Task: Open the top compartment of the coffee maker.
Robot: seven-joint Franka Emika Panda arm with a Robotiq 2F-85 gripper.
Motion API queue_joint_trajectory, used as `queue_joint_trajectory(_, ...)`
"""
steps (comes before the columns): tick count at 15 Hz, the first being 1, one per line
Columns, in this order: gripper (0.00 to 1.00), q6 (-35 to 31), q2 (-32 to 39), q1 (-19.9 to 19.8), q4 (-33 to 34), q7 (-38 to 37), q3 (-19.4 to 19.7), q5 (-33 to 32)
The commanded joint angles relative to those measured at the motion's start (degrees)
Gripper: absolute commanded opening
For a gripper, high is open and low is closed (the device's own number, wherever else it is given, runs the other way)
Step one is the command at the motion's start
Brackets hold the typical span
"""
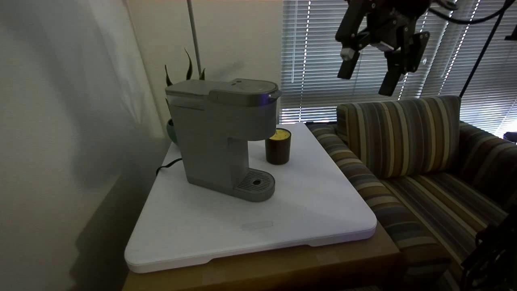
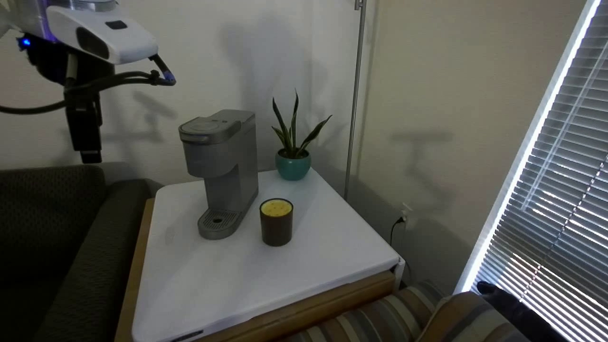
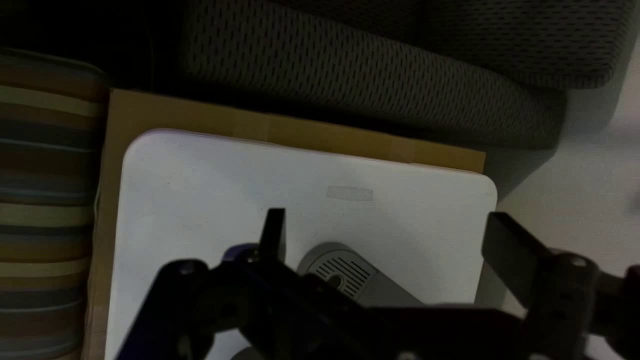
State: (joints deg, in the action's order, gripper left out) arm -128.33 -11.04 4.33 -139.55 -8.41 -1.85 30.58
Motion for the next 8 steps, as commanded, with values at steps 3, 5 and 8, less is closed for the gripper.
queue_joint_trajectory(3,1.0,-1.0,1.4,-0.2,0.8,-2.0,-0.6,-0.9)
queue_joint_trajectory(5,1.0,-4.3,2.5,0.0,0.7,-3.2,-1.0,-0.1)
queue_joint_trajectory(8,1.0,-11.8,4.0,0.6,0.0,-4.2,-1.7,2.3)
